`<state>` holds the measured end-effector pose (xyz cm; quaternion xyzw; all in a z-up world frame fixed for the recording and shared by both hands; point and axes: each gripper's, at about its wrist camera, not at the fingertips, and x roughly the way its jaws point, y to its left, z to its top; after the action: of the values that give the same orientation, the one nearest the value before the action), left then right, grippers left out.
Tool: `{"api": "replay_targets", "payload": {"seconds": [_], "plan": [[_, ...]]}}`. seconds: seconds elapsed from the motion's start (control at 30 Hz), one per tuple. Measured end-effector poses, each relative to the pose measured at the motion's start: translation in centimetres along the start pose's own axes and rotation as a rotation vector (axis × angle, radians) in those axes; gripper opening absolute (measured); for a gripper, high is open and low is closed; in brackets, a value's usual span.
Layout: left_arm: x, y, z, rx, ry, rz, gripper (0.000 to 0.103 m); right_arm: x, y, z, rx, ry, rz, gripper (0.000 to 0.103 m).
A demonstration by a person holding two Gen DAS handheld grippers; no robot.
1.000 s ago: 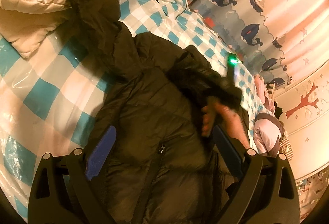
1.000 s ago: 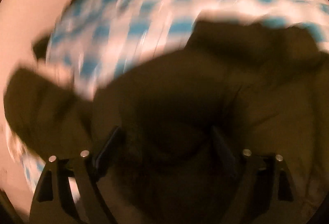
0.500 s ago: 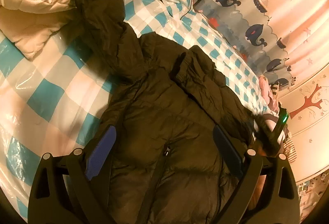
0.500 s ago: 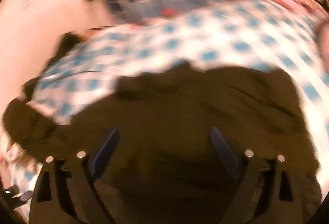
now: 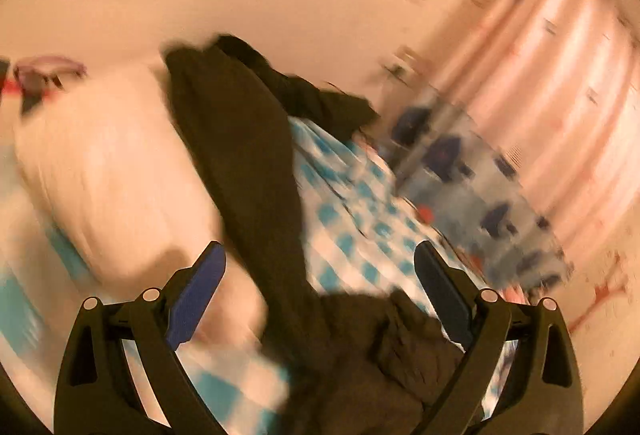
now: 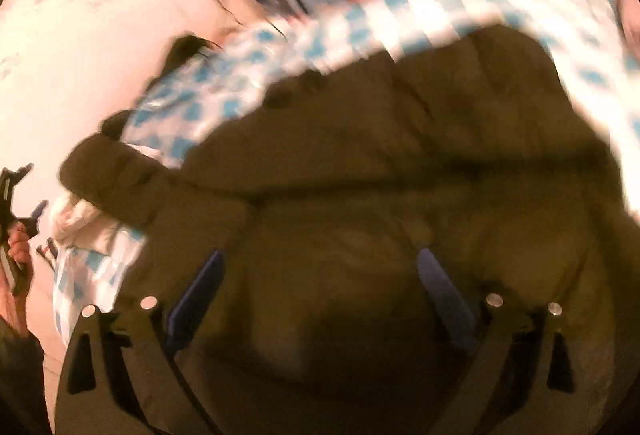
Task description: Fold large clothes
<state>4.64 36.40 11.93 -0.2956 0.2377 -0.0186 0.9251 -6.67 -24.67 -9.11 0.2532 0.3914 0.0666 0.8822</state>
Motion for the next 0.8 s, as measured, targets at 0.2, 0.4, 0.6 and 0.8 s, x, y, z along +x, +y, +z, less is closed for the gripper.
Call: {"api": "replay_targets", "payload": {"seconds": [0.2, 0.4, 0.6, 0.8], "plan": [[3.6, 5.7, 8.8, -0.068, 0.008, 0.126, 0.092, 0.8, -0.9, 0.7, 0.085, -0.023, 0.062, 0.093], [6.4, 9.6, 11.6, -0.169, -0.019, 0.148, 0.092, 1.4, -0.7, 0.6, 0.094, -0.030, 0.049, 0.094], [9.1, 8.6, 12.8, -0.112, -0.017, 0.189, 0.092, 2.0, -0.4, 0.5, 0.083, -0.025, 0.035, 0.094], [11.3, 7.9, 13.0, -0.107, -0.005, 0.216, 0.092, 2.2, -0.3, 0.5, 0.079, -0.021, 0.027, 0.094]]}}
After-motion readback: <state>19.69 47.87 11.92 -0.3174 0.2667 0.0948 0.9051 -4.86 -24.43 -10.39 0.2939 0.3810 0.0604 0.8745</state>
